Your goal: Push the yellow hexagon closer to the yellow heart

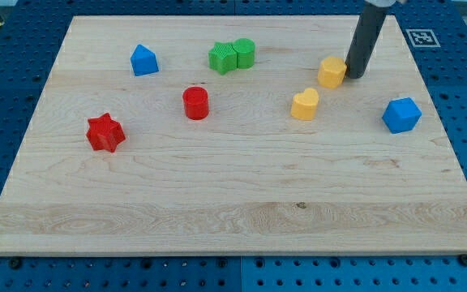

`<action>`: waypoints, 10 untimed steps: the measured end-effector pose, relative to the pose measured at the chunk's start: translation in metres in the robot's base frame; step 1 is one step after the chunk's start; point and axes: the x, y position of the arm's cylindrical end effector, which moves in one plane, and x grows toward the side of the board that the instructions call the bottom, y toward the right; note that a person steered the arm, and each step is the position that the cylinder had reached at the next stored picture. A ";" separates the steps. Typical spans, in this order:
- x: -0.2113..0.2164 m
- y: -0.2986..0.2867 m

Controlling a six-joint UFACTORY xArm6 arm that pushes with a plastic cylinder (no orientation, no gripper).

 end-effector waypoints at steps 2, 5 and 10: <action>-0.029 0.025; 0.045 -0.022; 0.031 -0.044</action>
